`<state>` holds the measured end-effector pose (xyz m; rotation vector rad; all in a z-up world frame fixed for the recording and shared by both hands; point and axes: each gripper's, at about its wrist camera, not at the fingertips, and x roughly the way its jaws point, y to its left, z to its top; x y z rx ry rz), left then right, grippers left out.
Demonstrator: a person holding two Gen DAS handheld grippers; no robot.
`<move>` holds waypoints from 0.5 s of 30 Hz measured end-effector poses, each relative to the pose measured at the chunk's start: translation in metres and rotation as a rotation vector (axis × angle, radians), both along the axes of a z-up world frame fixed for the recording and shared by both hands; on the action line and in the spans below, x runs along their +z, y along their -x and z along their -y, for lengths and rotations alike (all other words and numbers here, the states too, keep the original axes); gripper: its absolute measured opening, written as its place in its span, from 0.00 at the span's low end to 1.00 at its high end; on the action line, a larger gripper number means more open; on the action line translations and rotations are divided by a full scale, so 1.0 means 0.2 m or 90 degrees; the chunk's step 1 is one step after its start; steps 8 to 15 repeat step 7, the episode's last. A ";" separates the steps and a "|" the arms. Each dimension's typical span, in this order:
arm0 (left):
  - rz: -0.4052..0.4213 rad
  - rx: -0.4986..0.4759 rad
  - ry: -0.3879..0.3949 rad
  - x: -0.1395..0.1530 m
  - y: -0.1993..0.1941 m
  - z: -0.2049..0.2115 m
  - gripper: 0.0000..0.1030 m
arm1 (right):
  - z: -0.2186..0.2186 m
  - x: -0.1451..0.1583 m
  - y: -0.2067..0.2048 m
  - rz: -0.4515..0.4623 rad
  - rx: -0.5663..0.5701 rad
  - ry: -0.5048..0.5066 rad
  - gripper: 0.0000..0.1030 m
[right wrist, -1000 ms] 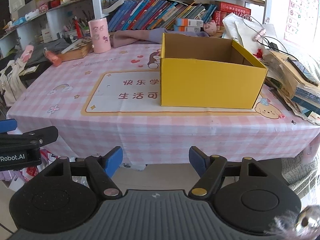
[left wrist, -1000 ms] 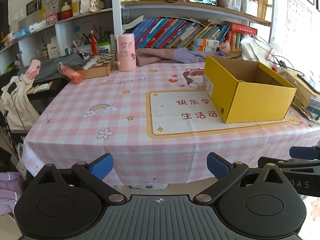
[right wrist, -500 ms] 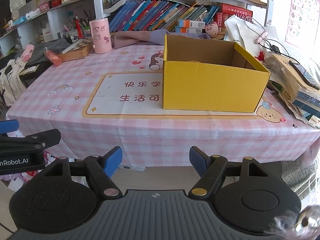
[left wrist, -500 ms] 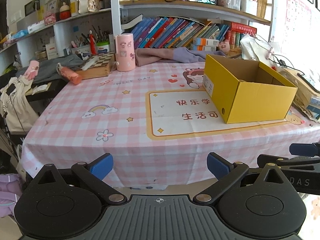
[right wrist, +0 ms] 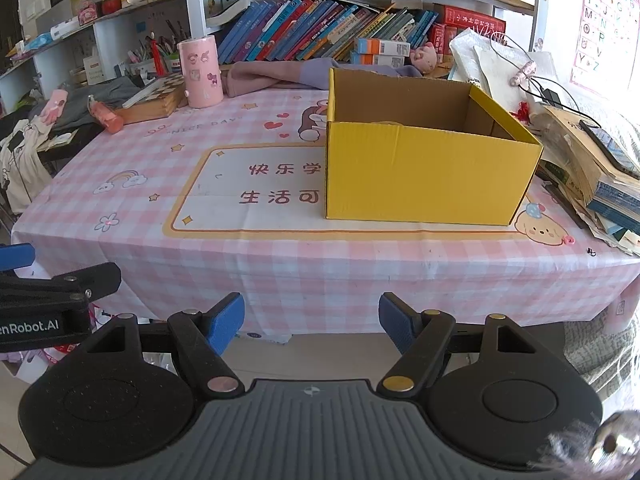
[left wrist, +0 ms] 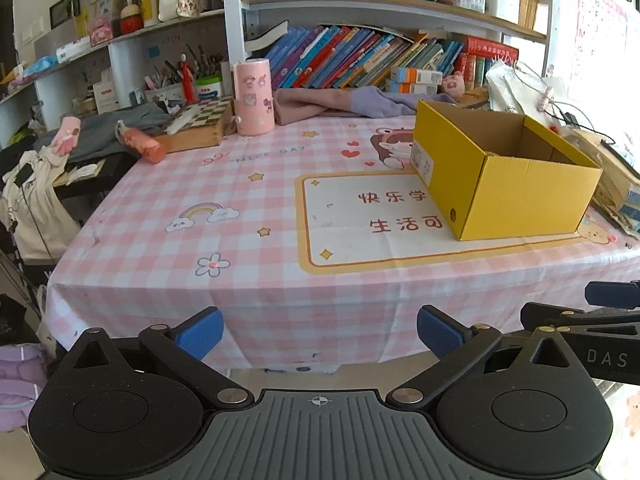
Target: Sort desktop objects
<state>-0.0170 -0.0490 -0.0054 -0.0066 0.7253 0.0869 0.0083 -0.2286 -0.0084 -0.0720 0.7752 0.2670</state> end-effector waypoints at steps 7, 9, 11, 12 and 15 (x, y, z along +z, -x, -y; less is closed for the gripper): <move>0.002 -0.005 0.005 0.00 -0.01 0.01 1.00 | 0.02 -0.01 -0.04 -0.006 -0.005 0.002 0.70; 0.002 -0.005 0.005 0.00 -0.01 0.01 1.00 | 0.02 -0.01 -0.04 -0.006 -0.005 0.002 0.70; 0.002 -0.005 0.005 0.00 -0.01 0.01 1.00 | 0.02 -0.01 -0.04 -0.006 -0.005 0.002 0.70; 0.002 -0.005 0.005 0.00 -0.01 0.01 1.00 | 0.02 -0.01 -0.04 -0.006 -0.005 0.002 0.70; 0.002 -0.005 0.005 0.00 -0.01 0.01 1.00 | 0.02 -0.01 -0.04 -0.006 -0.005 0.002 0.70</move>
